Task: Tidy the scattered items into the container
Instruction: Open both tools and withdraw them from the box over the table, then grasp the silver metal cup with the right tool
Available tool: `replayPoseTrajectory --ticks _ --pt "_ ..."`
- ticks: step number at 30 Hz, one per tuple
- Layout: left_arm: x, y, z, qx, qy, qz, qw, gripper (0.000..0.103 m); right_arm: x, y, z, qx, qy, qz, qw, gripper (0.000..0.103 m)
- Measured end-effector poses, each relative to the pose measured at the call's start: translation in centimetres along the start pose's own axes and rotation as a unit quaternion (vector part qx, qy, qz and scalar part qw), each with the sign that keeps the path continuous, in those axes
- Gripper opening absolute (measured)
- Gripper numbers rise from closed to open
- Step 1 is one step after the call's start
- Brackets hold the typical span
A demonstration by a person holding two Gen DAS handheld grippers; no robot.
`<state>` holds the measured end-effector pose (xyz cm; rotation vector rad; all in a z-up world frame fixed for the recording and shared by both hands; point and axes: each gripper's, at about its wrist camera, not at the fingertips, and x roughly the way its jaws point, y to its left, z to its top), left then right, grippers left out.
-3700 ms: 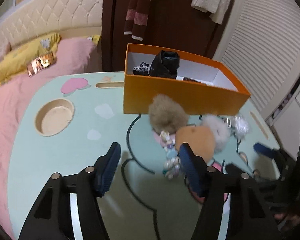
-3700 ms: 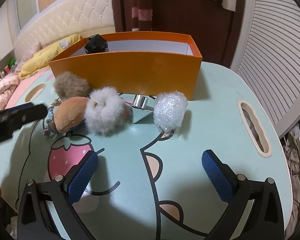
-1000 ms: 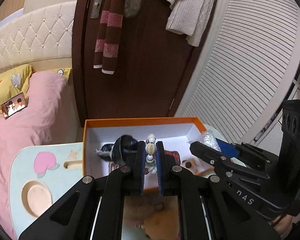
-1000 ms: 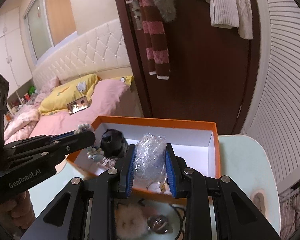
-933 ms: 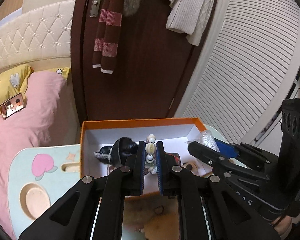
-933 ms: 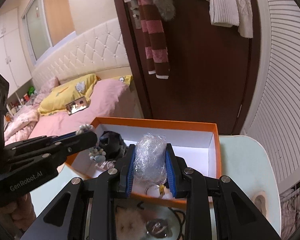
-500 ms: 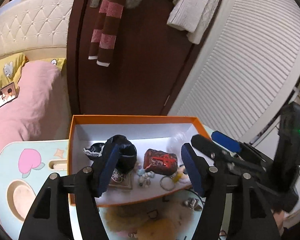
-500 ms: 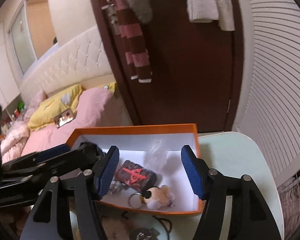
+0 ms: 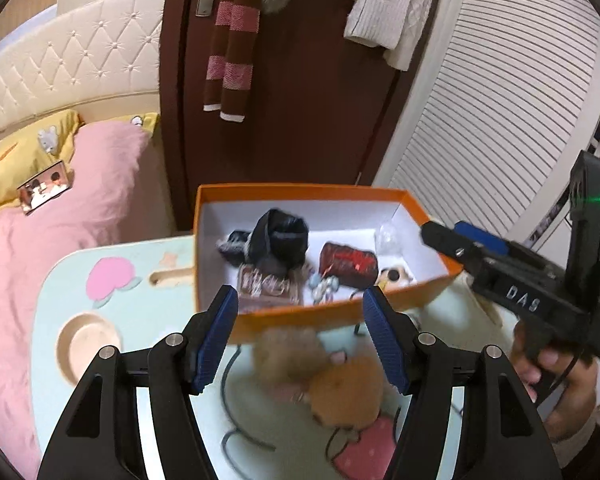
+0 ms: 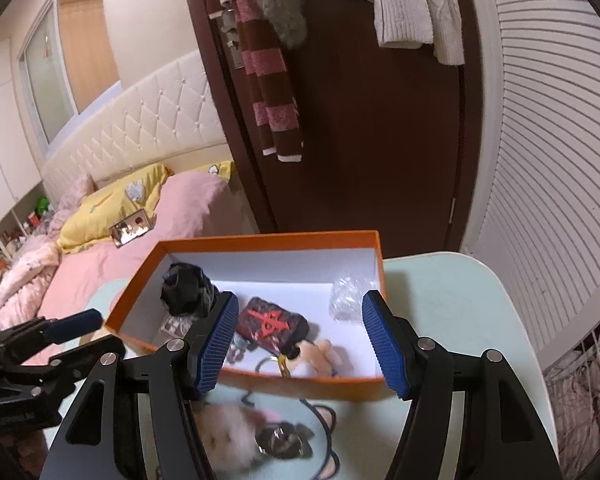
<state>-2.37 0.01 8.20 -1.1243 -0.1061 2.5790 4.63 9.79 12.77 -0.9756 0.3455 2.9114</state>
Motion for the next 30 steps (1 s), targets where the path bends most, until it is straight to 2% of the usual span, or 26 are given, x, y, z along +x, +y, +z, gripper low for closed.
replayPoseTrajectory --ticks 9,12,16,17,21,23,25,30 --pt "-0.1 0.5 -4.1 -0.023 0.042 0.032 0.9984 0.065 -2.9 -0.9 -3.2 0.003 0.017 -0.014 1.000 0.064" --pt "1.1 0.5 -5.6 -0.020 0.063 0.055 0.9963 0.065 -2.7 -0.7 -5.1 -0.005 0.041 -0.024 0.999 0.064" --pt "3.0 0.8 -7.1 -0.023 0.087 0.063 0.9940 0.066 -1.7 -0.2 -7.8 -0.010 0.081 -0.030 0.996 0.064" --pt "3.0 0.6 -7.3 -0.013 0.073 0.072 0.9946 0.071 -1.4 -0.1 -8.4 -0.012 0.088 -0.033 0.995 0.064" --pt "3.6 0.4 -7.9 0.010 0.067 0.104 0.9923 0.085 -0.4 0.0 -10.1 -0.017 0.109 -0.050 0.993 0.065" --pt "3.8 0.4 -8.0 0.014 0.068 0.112 0.9913 0.095 -0.1 0.3 -10.4 -0.032 0.113 -0.068 0.991 0.085" --pt "4.0 0.8 -8.0 0.007 0.071 0.117 0.9906 0.101 0.2 0.8 -10.7 -0.044 0.121 -0.071 0.989 0.094" --pt "4.1 0.8 -7.9 0.005 0.073 0.117 0.9904 0.103 0.3 1.1 -11.0 -0.058 0.120 -0.059 0.989 0.096"
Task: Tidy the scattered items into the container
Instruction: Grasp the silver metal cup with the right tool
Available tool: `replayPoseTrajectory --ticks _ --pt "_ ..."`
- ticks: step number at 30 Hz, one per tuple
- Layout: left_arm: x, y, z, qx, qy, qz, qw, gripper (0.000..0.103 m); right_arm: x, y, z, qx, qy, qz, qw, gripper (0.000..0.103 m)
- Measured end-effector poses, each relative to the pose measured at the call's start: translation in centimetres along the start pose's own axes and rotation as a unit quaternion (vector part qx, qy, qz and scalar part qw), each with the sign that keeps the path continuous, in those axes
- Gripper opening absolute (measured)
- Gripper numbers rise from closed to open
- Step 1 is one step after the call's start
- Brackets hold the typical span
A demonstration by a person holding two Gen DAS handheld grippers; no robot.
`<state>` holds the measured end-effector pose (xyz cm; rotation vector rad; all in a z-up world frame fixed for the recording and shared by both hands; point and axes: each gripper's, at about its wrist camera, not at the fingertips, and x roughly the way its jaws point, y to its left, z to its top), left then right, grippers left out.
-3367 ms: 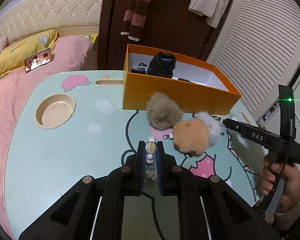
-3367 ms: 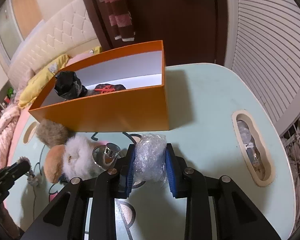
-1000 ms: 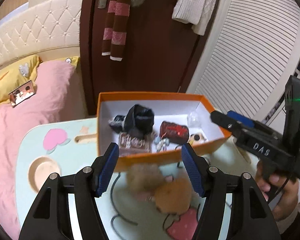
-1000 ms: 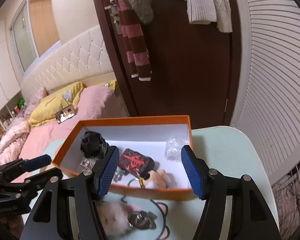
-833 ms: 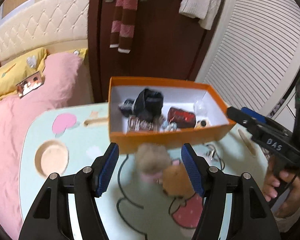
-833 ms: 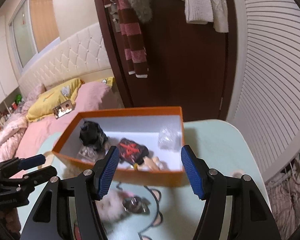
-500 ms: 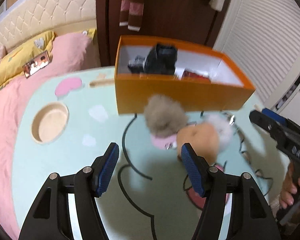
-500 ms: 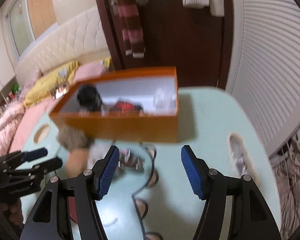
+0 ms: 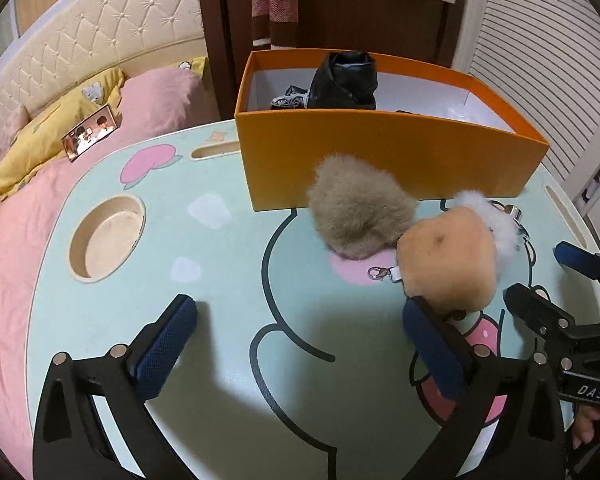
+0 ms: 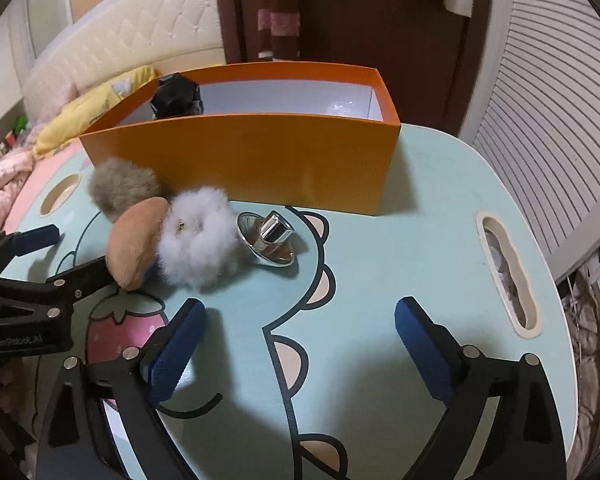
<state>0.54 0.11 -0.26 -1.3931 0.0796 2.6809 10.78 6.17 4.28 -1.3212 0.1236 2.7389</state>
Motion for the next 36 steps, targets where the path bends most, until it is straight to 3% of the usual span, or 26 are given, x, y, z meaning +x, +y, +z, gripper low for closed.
replayPoseTrajectory --ticks 7,9,11,14,18,22,27,29,30,36 --pt "0.0 -0.2 0.1 0.000 0.000 0.000 1.0000 0.103 -0.7 -1.2 -0.3 0.036 -0.021 0.043 0.998 0.094" --pt "0.0 -0.2 0.1 0.000 0.000 0.000 1.0000 0.103 -0.7 -1.4 0.2 0.047 -0.027 0.055 0.997 0.086" --pt "0.0 -0.2 0.1 0.000 0.000 0.000 1.0000 0.103 -0.6 -1.5 0.8 0.054 -0.024 0.076 0.995 0.061" --pt "0.0 -0.2 0.1 0.000 0.001 0.000 1.0000 0.103 -0.5 -1.5 2.0 0.070 -0.028 0.096 0.992 0.056" --pt "0.0 -0.2 0.1 0.000 0.000 0.001 1.0000 0.103 -0.7 -0.7 3.6 0.059 -0.049 0.087 0.993 0.056" --pt "0.0 -0.2 0.0 0.000 0.000 0.001 1.0000 0.103 0.5 -0.1 4.6 0.049 -0.041 0.068 0.996 0.037" --pt "0.0 -0.2 0.1 -0.001 0.001 0.002 1.0000 0.103 1.9 0.2 4.3 0.023 -0.013 0.039 0.999 0.037" --pt "0.0 -0.2 0.1 0.000 0.001 0.001 1.0000 0.103 1.7 0.6 3.9 0.004 -0.012 0.023 1.000 0.032" --pt "-0.1 -0.2 0.1 -0.001 0.000 0.001 1.0000 0.103 1.6 0.7 3.8 -0.002 -0.015 0.022 1.000 0.028" --pt "-0.6 0.6 -0.1 -0.021 -0.010 -0.027 0.9994 0.103 1.4 -0.3 3.4 0.014 -0.018 0.050 0.998 0.028"
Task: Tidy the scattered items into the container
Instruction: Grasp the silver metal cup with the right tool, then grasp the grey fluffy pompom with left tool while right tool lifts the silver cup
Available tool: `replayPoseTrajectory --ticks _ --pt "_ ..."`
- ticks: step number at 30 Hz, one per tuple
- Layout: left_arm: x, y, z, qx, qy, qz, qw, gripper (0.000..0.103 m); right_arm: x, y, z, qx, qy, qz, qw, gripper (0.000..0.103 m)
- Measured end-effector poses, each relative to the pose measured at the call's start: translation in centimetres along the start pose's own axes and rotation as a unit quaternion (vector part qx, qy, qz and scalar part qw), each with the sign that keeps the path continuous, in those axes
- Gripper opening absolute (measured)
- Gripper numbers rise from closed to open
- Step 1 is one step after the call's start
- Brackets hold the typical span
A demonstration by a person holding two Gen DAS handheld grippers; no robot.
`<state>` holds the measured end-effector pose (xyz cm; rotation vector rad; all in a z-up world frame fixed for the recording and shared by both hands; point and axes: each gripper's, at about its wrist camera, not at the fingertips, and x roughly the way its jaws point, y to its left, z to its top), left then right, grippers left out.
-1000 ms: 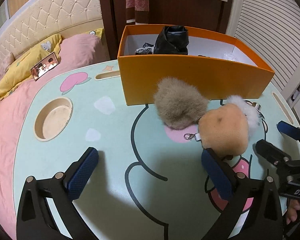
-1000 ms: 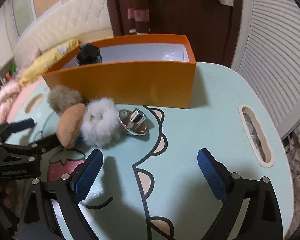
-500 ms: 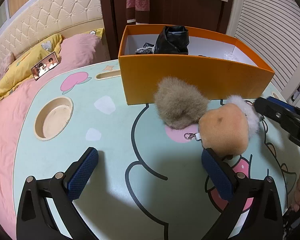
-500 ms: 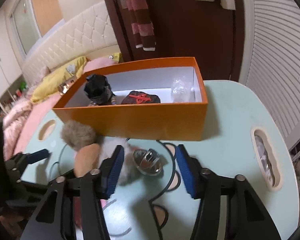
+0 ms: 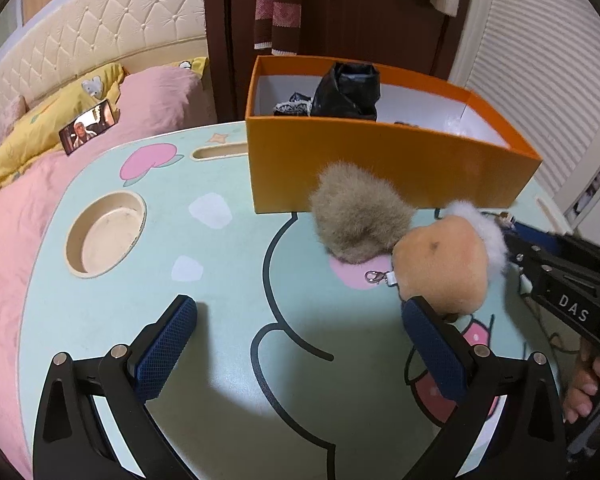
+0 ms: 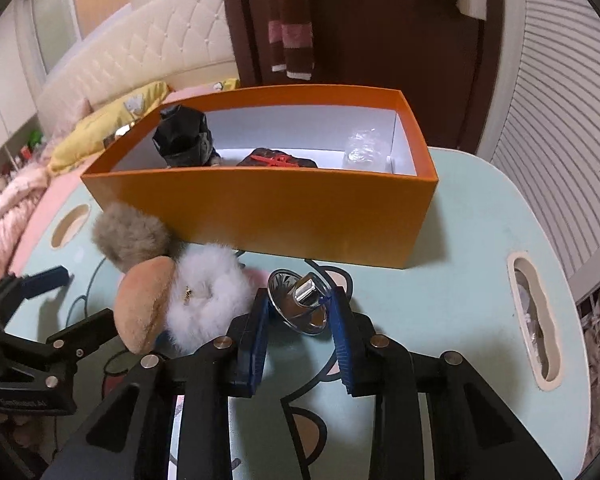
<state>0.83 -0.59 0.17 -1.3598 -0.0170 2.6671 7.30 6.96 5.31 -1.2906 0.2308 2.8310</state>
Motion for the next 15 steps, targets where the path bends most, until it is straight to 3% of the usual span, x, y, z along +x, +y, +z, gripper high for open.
replayPoseTrajectory --ticks 7,9,11,14,15 --pt "-1.7 0.1 3.2 -0.041 -0.031 -0.061 0.9968 0.102 -0.5 -0.4 -0.3 0.017 -0.010 0.019 1.000 0.028" --pt "-1.2 -0.1 4.2 -0.041 -0.027 -0.059 0.9970 0.096 -0.6 -0.2 -0.2 0.013 -0.011 0.019 1.000 0.028" --pt "0.0 -0.3 4.8 -0.046 -0.012 -0.054 0.9974 0.080 -0.6 -0.2 -0.2 0.013 -0.012 0.019 1.000 0.028" --pt "2.2 -0.3 4.9 -0.065 0.024 -0.069 0.9952 0.071 -0.6 -0.4 -0.3 0.018 -0.012 0.024 0.999 0.028" --pt "2.3 -0.5 4.9 -0.064 0.015 -0.068 0.9955 0.070 -0.7 -0.4 -0.3 0.021 -0.012 0.026 0.999 0.028"
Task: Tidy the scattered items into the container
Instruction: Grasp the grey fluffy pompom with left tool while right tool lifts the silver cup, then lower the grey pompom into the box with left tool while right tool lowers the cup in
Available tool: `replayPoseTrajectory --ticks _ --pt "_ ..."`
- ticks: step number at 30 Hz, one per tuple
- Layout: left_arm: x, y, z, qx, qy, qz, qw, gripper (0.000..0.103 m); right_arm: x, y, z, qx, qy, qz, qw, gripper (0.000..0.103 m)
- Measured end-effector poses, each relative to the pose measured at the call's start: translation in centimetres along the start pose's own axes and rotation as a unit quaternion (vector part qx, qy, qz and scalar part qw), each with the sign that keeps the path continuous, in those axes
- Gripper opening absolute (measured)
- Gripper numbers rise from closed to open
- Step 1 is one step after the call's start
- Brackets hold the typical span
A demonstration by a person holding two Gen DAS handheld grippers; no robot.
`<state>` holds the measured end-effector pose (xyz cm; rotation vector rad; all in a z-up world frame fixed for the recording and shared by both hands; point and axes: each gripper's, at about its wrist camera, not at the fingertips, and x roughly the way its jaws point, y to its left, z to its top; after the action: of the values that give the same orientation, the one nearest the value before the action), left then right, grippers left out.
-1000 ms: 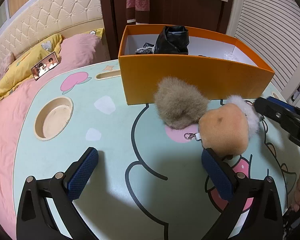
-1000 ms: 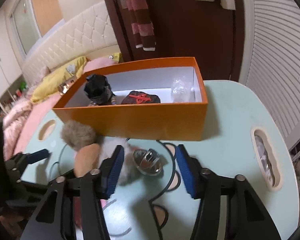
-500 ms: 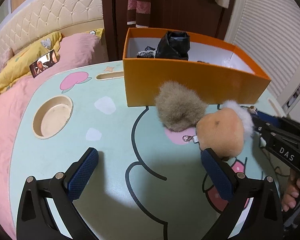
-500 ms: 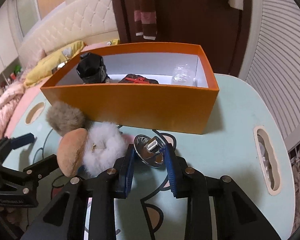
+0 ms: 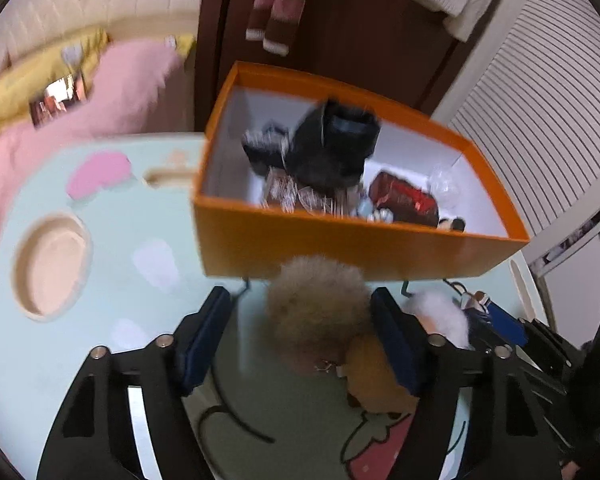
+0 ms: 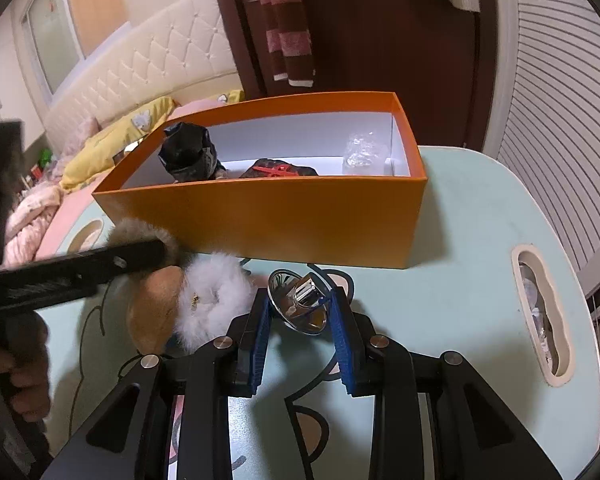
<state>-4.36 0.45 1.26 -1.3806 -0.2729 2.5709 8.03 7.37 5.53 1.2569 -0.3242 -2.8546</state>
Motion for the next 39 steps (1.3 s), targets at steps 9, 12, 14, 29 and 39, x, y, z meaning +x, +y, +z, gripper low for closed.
replayPoseTrajectory --ticks 9,12,14,29,39 --pt "-1.2 -0.8 -1.0 0.035 0.006 -0.003 0.9994 0.042 -0.4 0.5 0.1 -0.020 -0.008 -0.014 1.000 0.028" --pt "-2.8 -0.4 -1.7 0.039 -0.004 0.005 0.9992 0.042 -1.1 0.7 0.2 -0.029 -0.015 -0.018 0.999 0.028" --pt "-3.7 -0.1 -1.9 0.040 -0.004 0.026 0.9989 0.042 -1.7 0.9 0.4 -0.031 -0.021 -0.015 0.999 0.028" --pt "-7.0 -0.1 -3.8 0.042 -0.022 -0.006 0.9989 0.042 -4.0 4.6 0.7 -0.066 -0.018 0.049 0.996 0.028" --pt "-7.2 -2.1 0.6 0.074 -0.051 -0.005 0.9959 0.042 -4.2 5.1 3.9 -0.072 -0.043 0.051 0.995 0.028"
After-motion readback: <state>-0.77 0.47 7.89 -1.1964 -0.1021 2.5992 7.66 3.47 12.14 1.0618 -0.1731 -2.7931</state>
